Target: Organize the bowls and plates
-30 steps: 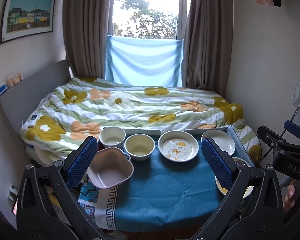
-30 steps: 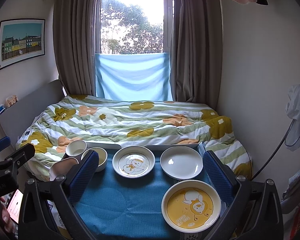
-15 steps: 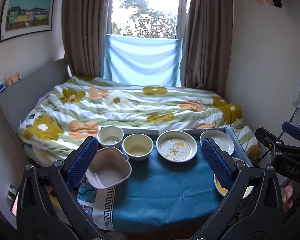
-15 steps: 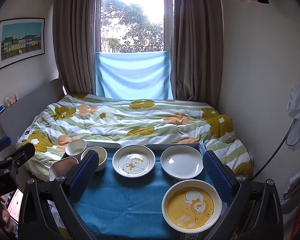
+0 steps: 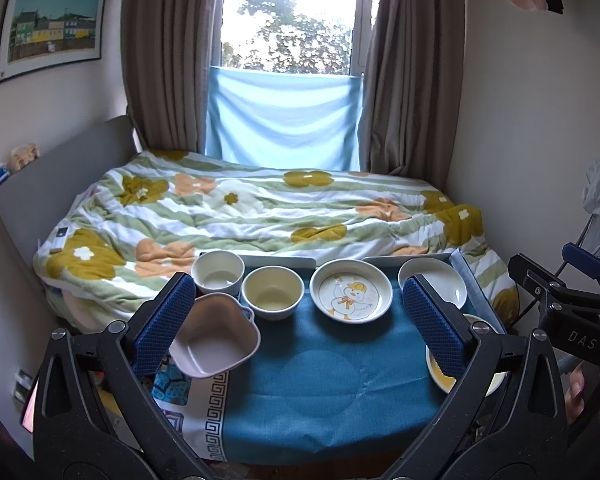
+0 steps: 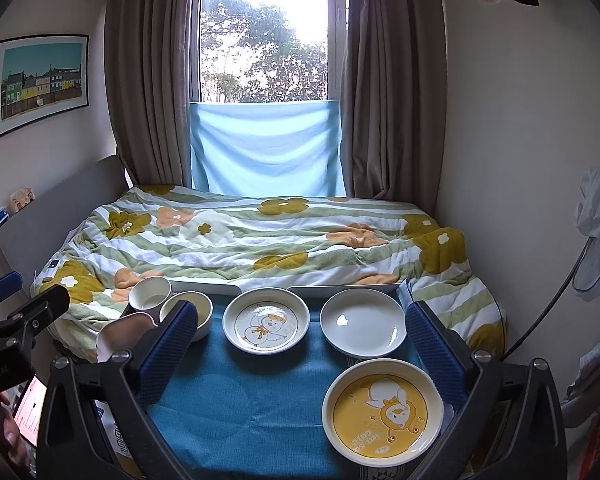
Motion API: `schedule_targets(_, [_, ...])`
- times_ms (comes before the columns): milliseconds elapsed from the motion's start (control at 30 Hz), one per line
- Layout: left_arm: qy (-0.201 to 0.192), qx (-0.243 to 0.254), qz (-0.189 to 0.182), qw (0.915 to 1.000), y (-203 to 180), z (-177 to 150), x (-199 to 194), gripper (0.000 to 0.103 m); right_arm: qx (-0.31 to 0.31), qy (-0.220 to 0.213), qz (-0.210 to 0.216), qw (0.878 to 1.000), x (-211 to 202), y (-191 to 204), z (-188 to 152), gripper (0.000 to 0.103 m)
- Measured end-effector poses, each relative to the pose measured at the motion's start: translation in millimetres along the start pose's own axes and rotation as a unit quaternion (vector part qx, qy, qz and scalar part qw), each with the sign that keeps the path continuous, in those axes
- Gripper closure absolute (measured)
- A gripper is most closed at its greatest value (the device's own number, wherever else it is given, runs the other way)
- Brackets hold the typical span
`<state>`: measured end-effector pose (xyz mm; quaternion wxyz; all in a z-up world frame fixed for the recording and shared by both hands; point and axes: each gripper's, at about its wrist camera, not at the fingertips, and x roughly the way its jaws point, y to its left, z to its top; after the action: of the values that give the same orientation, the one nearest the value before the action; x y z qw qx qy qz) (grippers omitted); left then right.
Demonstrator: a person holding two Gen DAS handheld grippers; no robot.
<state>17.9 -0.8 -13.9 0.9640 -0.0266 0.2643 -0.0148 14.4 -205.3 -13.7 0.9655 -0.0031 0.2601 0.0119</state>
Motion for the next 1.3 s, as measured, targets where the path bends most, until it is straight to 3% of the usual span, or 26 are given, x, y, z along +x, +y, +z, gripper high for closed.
schedule_targets(933, [-0.002, -0.002, -0.002, 1.0000, 3.3, 3.6, -4.3, 0.000, -0.002, 0.001, 0.003, 1.000, 3.8, 2.1, -1.3, 0.000])
schedule_targets(1100, [0.014, -0.001, -0.006, 0.9999, 5.4, 1.1, -6.2, 0.000, 0.002, 0.006, 0.009, 1.000, -1.0, 3.8, -2.7, 0.000])
schedule_targets(1233, [0.037, 0.011, -0.025, 0.9989, 2.8, -8.5, 2.5, 0.000, 0.020, 0.015, 0.011, 1.000, 1.0, -1.7, -12.5, 0.000])
schedule_targets(1300, [0.052, 0.013, -0.055, 0.9971, -1.7, -16.1, 12.9, 0.000, 0.034, 0.028, 0.007, 0.999, 6.2, -6.6, -24.4, 0.000])
